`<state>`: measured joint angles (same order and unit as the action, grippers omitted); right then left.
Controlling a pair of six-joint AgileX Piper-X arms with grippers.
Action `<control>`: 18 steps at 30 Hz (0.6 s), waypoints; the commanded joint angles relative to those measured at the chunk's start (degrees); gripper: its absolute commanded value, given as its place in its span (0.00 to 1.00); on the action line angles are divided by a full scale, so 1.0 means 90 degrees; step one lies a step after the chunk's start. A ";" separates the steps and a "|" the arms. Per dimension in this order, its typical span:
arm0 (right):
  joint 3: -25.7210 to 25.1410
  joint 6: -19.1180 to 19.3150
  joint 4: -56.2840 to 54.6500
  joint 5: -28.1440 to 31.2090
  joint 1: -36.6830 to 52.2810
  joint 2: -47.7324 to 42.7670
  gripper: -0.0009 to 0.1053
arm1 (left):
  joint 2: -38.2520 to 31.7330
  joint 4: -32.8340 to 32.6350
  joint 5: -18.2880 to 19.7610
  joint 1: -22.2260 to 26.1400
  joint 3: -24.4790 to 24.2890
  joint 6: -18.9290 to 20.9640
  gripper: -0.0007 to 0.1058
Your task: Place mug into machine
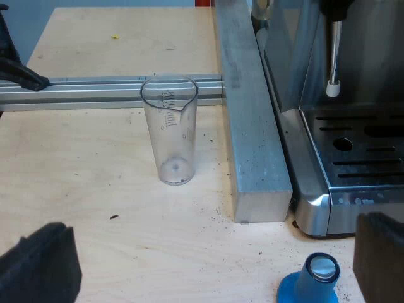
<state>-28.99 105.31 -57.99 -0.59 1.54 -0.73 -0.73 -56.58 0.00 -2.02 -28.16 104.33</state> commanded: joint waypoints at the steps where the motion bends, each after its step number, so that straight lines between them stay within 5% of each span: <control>1: -0.0039 0.0029 0.0083 -0.0011 0.0004 -0.0245 0.68 | -0.0870 0.0036 0.0000 0.0005 -0.0023 -0.0006 0.84; 6: -0.0070 -0.0353 0.0030 -0.0022 -0.0013 -0.0245 0.68 | -0.0870 0.0036 0.0148 0.0005 -0.0023 -0.0006 0.84; 13: -0.0379 -0.0383 -0.0354 -0.0009 -0.0469 0.0165 0.68 | -0.0498 0.0036 0.0914 -0.0101 -0.0184 0.0021 0.84; 18: -0.1036 -0.0194 -0.0858 -0.0009 -0.1162 0.0959 0.68 | 0.0039 0.0315 0.1748 -0.0801 -0.0389 0.0039 0.84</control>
<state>-36.30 102.84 -64.41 -0.59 -7.56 5.88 -0.62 -55.29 13.01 -7.30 -31.28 104.33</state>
